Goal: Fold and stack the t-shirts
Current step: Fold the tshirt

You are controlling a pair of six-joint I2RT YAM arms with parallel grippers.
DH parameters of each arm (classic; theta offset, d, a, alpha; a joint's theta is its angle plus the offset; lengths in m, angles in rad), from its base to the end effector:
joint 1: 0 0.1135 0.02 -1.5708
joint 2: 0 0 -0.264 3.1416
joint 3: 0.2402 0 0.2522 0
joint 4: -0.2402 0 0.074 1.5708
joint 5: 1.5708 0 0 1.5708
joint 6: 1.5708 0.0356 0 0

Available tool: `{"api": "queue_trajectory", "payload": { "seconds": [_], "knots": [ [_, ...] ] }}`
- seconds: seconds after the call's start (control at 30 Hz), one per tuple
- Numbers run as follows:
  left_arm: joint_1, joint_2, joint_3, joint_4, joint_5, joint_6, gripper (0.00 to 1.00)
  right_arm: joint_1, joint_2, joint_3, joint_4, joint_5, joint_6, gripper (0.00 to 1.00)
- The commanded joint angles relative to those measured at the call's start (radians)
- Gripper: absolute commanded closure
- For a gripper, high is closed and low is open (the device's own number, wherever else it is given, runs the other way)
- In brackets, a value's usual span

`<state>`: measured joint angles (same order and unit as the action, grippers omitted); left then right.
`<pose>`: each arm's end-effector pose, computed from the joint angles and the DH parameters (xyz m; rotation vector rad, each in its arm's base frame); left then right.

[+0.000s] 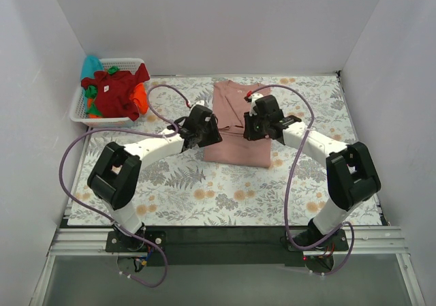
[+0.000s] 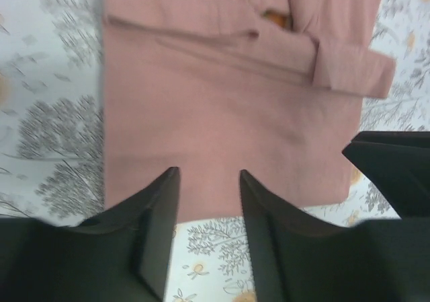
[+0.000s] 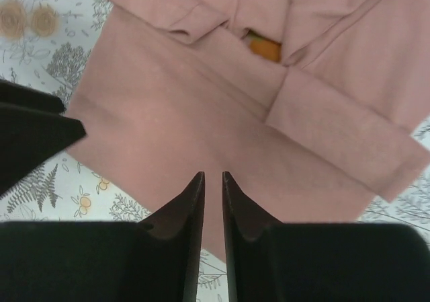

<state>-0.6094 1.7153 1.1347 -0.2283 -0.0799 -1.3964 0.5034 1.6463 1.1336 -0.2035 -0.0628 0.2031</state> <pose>0.3061 -0.2102 0.2113 -1.0156 2.3399 -0.8063 0.3190 0.1782 0.2370 -0.3805 2.2931 0.4346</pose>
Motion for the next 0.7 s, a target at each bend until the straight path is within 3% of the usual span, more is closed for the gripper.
{"api": "queue_trajectory", "payload": {
  "seconds": [0.0, 0.23, 0.67],
  "knots": [
    [-0.026, 0.030, -0.026, -0.022, 0.008, -0.032, 0.65, 0.024, 0.044, -0.009, 0.041, 0.023, 0.027, 0.80],
    [-0.033, 0.109, -0.027, -0.025, 0.015, -0.032, 0.84, 0.027, 0.159, 0.015, 0.093, 0.031, 0.035, 0.85],
    [-0.035, 0.089, -0.187, -0.111, 0.061, -0.052, 0.94, -0.043, 0.291, 0.172, 0.092, 0.126, -0.056, 0.87]
  ]
}}
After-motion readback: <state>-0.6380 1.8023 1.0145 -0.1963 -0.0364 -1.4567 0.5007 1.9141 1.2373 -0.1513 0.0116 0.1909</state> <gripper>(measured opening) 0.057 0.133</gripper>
